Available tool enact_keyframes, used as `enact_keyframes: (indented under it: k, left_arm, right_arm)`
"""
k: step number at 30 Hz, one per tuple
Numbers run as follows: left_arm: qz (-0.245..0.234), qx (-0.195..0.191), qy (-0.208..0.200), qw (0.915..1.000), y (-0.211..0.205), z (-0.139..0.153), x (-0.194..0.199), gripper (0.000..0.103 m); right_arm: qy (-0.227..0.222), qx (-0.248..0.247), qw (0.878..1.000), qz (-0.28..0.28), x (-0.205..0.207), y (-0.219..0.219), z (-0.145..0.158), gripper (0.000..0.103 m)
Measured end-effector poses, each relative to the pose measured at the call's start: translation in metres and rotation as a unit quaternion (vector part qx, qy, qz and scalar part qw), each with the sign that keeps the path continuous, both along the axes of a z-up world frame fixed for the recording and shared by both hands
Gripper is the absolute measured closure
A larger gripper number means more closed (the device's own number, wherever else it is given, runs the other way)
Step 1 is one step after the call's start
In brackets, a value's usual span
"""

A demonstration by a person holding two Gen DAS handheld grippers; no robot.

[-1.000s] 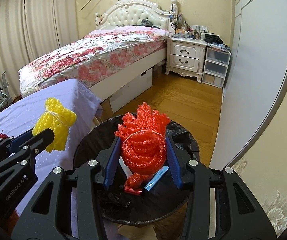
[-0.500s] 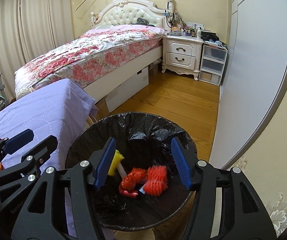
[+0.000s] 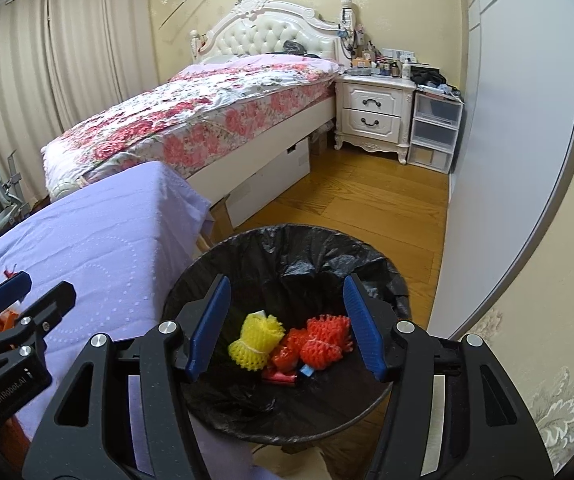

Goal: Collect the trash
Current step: 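Carry both nets over the black bin and open both tools to drop them, then move the right tool back to the table and grasp the orange plastic bag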

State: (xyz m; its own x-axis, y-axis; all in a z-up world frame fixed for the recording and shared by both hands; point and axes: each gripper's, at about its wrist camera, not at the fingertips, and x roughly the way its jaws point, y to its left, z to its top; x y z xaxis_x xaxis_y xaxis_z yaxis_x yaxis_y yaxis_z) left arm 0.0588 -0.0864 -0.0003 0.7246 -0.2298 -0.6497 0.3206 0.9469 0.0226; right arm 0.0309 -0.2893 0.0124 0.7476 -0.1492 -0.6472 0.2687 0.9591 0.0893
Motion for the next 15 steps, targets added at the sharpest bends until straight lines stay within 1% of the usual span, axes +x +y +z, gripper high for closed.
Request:
enact_keyframes:
  k: [8, 15]
  left_arm:
    - [0.063, -0.009, -0.003, 0.9980, 0.065, 0.011, -0.014, 0.029]
    - [0.124, -0.017, -0.001, 0.9921, 0.126, 0.012, -0.025, 0.029]
  right_arm:
    - [0.001, -0.002, 0.998, 0.062, 0.001, 0.050, 0.005, 0.046]
    - [0.002, -0.011, 0.992, 0.129, 0.002, 0.106, 0.011, 0.046]
